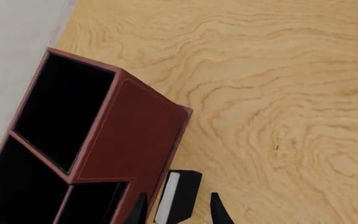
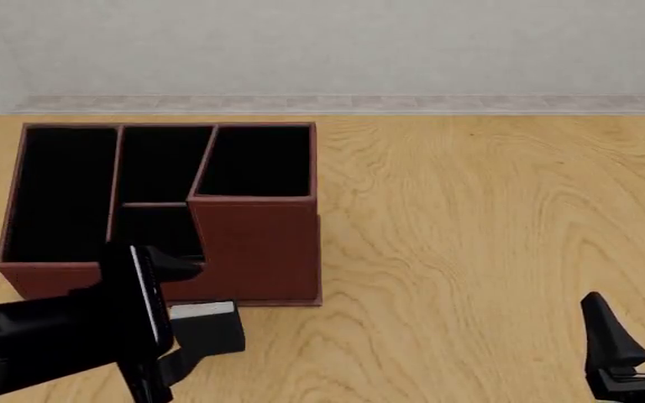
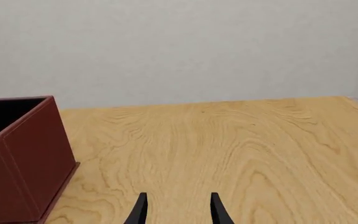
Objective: Pick up the book and place it in the left compartment of the caddy.
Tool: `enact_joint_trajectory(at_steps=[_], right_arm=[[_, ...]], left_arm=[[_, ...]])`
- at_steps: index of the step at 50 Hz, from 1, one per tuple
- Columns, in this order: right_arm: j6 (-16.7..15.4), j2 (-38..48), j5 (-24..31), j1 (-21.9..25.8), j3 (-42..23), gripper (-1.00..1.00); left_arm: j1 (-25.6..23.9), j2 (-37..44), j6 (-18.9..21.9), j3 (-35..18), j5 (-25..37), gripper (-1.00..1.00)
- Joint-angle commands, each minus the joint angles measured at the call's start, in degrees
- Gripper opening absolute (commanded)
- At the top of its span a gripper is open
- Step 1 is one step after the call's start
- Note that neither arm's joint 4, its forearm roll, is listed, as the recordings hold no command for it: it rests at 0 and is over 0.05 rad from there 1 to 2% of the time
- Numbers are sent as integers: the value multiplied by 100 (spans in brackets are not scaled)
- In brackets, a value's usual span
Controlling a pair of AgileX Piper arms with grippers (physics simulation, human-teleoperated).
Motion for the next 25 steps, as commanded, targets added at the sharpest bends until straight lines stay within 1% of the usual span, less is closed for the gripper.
enact_joint_trajectory(at_steps=[1, 8, 15, 25], right_arm=[[28, -75, 57, -12, 1, 100], [26, -94, 71, -9, -2, 100], [36, -128, 93, -28, -4, 100], [43, -147, 103, -39, 0, 100]], left_arm=[[92, 187, 47, 199, -305, 100], [127, 303, 55, 280, -492, 100], [247, 519, 60, 476, -921, 100], [343, 671, 4, 577, -1209, 100]])
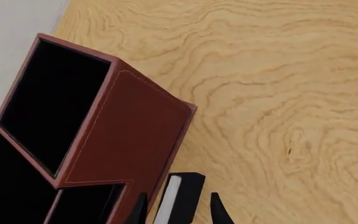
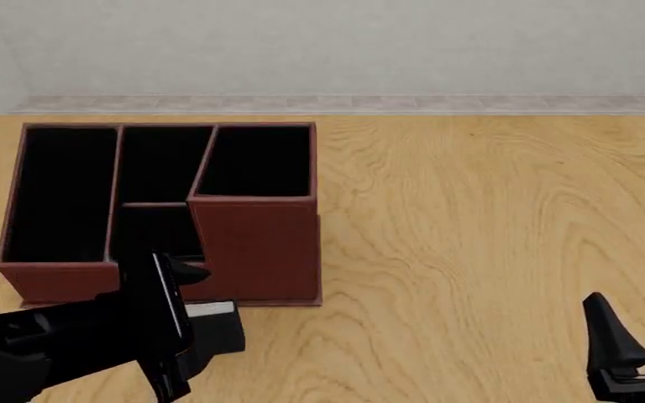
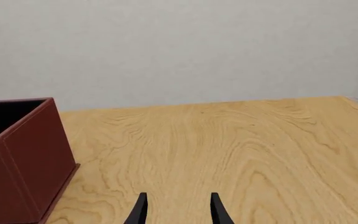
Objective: Pick up the book and place it in the left compartment of the caddy.
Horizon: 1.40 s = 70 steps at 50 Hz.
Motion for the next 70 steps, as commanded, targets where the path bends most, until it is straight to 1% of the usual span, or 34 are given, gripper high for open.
enact_joint_trajectory(at_steps=[1, 17, 33, 49, 59, 70], right_arm=[[10, -40, 28, -13, 1, 100], [-8, -54, 46, -34, 1, 100], [-9, -33, 25, -55, 0, 100], [-17, -12, 11, -60, -1, 100], [-36, 21, -7, -68, 1, 100], [-43, 42, -23, -70, 1, 100]], left_arm=[[108, 188, -29, 152, -361, 100], [350, 595, -26, 319, -908, 100], [467, 988, -42, 525, -1397, 100], [620, 1178, -58, 560, -1572, 100], [723, 1393, -54, 623, -1816, 100], [731, 1474, -84, 684, -1922, 100]])
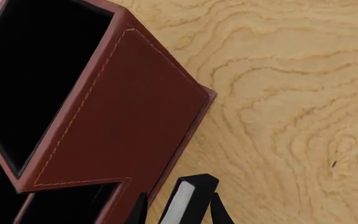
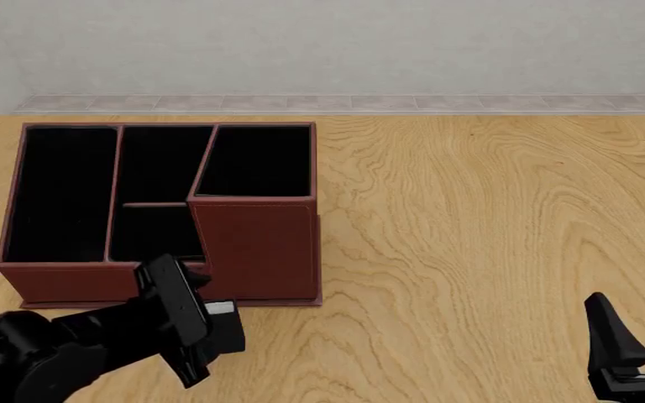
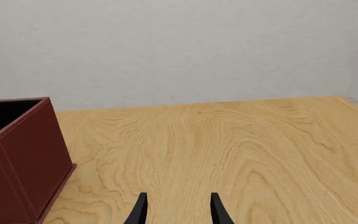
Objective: Pick up the book and place it in the left compartment of the caddy.
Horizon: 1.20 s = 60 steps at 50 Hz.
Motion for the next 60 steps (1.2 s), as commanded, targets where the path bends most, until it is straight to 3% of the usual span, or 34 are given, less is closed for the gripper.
enact_joint_trajectory(at_steps=[1, 36, 37, 45, 60], right_arm=[[-8, 19, -12, -3, 1, 100], [-48, 105, -74, 12, 0, 100], [-43, 95, -66, 8, 1, 100], [-43, 88, -65, 3, 0, 100], [-46, 3, 1, -21, 0, 100]], left_arm=[[49, 149, -16, 58, -171, 100], [178, 364, 53, 198, -445, 100], [24, 28, -92, 184, -296, -100], [-650, -802, -538, 165, 377, -100], [-1405, -1678, -1001, 7, 1143, -100]])
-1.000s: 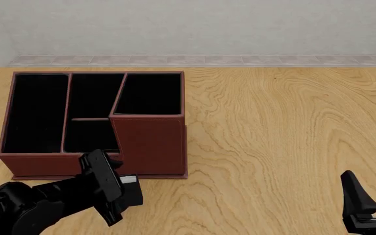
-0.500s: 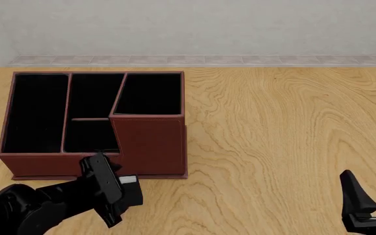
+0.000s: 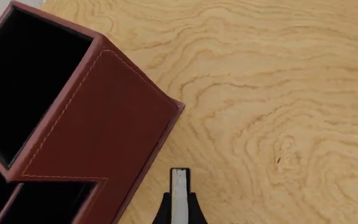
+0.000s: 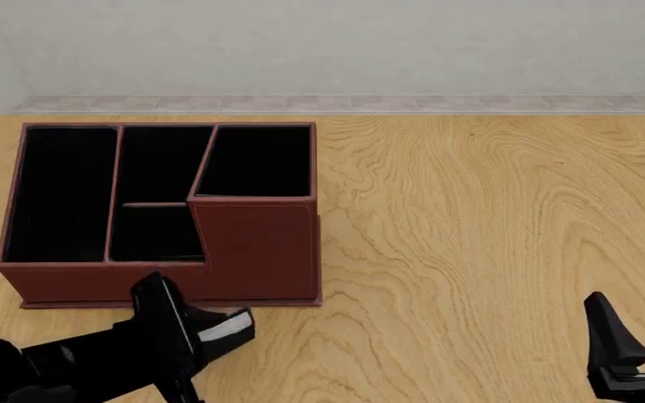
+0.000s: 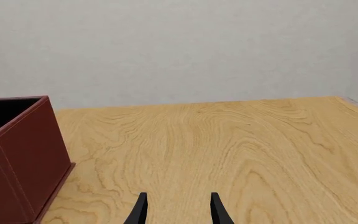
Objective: Pick up the book and place it in the left compartment of the caddy.
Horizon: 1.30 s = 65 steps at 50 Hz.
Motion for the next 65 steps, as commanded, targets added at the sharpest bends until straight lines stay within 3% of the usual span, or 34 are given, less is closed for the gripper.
enact_joint_trajectory(at_steps=[1, 13, 18, 29, 49, 65], right_arm=[[2, -62, 47, -14, 2, 100], [17, -118, 91, -34, 0, 100], [27, -129, 99, -35, -3, 100], [53, -146, 108, -47, 0, 100], [59, -212, 155, -61, 0, 100], [52, -210, 165, -39, -1, 100]], left_arm=[[-635, -737, -359, -168, 618, -100], [-1306, -1341, -754, -417, 1306, -100], [-1514, -1653, -1119, -748, 1599, -100], [-1870, -2343, -1500, -1529, 2138, -100], [-1871, -2658, -1832, -2587, 2410, -100], [-1203, -2582, -1681, -3372, 2345, -100]])
